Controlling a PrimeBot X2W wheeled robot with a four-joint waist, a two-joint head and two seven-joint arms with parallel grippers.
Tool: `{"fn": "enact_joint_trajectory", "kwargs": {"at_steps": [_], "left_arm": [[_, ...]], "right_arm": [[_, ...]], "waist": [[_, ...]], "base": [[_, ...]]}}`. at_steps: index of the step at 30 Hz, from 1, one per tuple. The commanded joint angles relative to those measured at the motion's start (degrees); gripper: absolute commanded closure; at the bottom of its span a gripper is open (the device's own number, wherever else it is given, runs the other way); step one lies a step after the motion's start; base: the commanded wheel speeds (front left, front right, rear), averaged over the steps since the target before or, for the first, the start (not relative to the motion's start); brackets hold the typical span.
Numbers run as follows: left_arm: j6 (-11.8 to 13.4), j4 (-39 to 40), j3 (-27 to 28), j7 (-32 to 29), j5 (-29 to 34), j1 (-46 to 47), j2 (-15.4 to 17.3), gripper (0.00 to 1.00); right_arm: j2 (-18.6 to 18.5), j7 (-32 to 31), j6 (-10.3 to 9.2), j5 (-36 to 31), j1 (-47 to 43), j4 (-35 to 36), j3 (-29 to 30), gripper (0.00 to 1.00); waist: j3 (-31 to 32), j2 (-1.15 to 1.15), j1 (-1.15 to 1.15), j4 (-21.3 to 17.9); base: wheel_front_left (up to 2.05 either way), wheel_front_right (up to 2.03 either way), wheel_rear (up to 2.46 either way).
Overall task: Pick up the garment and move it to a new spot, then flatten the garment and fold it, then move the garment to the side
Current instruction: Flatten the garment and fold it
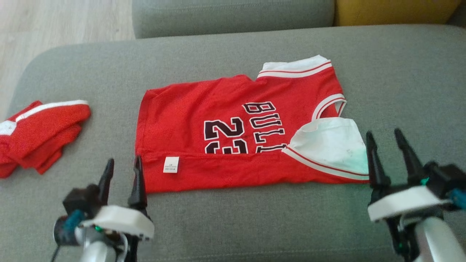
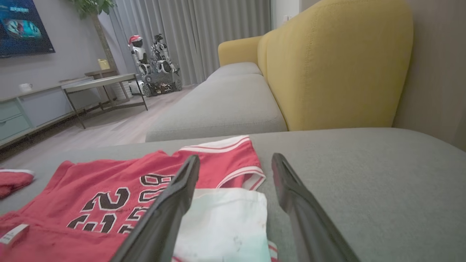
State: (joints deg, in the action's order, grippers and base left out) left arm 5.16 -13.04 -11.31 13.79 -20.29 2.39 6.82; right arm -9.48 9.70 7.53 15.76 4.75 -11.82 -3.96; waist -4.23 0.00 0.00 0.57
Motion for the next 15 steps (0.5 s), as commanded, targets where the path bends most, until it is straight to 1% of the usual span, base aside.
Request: {"fn": "enact_joint_trajectory", "kwargs": {"at_steps": [1,6,12,15], "left_arm": [[0.5,1.8,1.5,0.7,0.7,0.8,0.9,0.00],[0.9,1.5,1.0,1.1,3.1,-2.2,1.1,0.00],[0.8,0.9,1.0,1.2,3.5,-3.4,0.7,0.00],[0.3,0.8,1.1,1.2,3.5,-3.1,0.7,0.00]], "right_arm": [[-0.2,-0.2,-0.04,-0.7,0.3,2.2,-0.8,0.00],[2.1,-2.0,-0.04,-2.7,-4.3,5.3,0.4,0.00],[3.1,-3.2,-0.04,-2.9,-6.0,6.6,0.9,0.00],[3.3,-3.7,-0.04,-2.9,-6.2,6.9,1.0,0.00]], "waist": [[0.5,0.00,0.00,-0.1],[1.8,0.00,0.00,-0.5],[2.3,0.00,0.00,-0.7],[2.3,0.00,0.00,-0.5]], "base": [[0.00,0.00,0.00],[0.00,0.00,0.00],[0.00,0.00,0.00],[0.00,0.00,0.00]]}}
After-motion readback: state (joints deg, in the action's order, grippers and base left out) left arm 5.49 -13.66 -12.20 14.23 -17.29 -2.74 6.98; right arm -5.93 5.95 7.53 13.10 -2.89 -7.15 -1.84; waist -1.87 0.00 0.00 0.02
